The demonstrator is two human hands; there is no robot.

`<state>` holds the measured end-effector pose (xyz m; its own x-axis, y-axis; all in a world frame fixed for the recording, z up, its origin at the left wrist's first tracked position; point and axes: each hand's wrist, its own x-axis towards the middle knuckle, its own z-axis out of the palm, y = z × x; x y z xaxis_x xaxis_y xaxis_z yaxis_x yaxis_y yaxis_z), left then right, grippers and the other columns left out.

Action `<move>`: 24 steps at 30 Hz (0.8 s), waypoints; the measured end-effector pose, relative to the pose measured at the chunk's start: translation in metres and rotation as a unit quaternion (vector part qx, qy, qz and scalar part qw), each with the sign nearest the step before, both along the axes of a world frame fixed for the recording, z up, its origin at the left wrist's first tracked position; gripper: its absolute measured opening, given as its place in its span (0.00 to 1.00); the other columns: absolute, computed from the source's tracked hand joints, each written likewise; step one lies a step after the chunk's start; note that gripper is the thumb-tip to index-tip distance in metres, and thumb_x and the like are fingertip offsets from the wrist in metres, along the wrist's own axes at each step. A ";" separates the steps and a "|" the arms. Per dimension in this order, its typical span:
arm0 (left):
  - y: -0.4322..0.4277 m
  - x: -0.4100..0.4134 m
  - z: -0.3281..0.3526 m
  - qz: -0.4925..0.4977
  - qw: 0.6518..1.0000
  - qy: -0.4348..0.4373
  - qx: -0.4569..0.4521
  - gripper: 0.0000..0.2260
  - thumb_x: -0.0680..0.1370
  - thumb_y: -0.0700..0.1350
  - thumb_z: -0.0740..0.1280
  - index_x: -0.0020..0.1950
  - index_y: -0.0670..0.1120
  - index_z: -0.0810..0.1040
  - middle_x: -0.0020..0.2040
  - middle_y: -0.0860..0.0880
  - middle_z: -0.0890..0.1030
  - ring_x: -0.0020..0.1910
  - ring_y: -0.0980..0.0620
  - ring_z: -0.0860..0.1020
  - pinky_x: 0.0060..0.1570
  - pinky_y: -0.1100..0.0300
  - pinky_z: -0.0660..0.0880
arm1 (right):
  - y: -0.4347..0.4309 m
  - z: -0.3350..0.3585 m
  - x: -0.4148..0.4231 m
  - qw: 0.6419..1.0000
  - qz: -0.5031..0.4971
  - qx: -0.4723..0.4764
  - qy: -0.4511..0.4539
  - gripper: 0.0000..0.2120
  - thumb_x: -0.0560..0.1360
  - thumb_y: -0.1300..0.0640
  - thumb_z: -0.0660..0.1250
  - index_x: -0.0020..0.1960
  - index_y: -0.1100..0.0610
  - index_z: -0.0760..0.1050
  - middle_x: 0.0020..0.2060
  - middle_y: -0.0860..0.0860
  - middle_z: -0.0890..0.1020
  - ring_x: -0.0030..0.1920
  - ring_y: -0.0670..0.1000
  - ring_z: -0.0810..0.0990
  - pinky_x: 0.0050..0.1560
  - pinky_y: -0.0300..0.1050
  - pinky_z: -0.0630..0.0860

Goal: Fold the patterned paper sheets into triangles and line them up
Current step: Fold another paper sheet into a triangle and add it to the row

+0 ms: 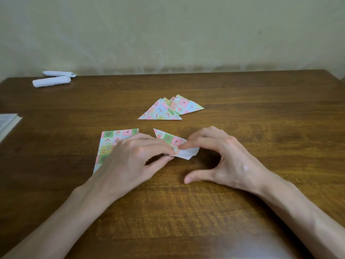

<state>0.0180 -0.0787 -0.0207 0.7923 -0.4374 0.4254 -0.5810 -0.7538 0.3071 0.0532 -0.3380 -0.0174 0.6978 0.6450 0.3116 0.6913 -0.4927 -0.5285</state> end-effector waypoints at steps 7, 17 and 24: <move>0.004 0.003 0.001 -0.042 0.996 0.082 0.015 0.14 0.80 0.61 0.68 0.60 0.58 0.86 0.64 0.63 0.81 0.67 0.62 0.76 0.65 0.50 0.76 | 0.001 -0.004 -0.001 0.999 0.024 0.034 0.004 0.05 0.76 0.50 0.77 0.52 0.46 0.87 0.50 0.40 0.83 0.53 0.47 0.80 0.54 0.48 0.77; -0.003 0.001 -0.002 -0.006 0.996 0.078 -0.048 0.06 0.77 0.53 0.73 0.51 0.55 0.87 0.57 0.63 0.83 0.63 0.63 0.78 0.63 0.52 0.75 | 0.000 -0.004 -0.001 0.996 0.023 0.015 0.085 0.06 0.79 0.46 0.72 0.54 0.44 0.86 0.51 0.38 0.83 0.57 0.48 0.80 0.59 0.46 0.76; 0.001 0.002 0.004 -0.045 0.996 0.078 -0.010 0.06 0.78 0.51 0.73 0.53 0.54 0.87 0.55 0.62 0.82 0.60 0.62 0.79 0.58 0.51 0.77 | 0.007 -0.007 -0.003 0.992 -0.026 0.063 0.106 0.04 0.75 0.49 0.77 0.50 0.43 0.85 0.43 0.42 0.84 0.51 0.50 0.81 0.51 0.38 0.74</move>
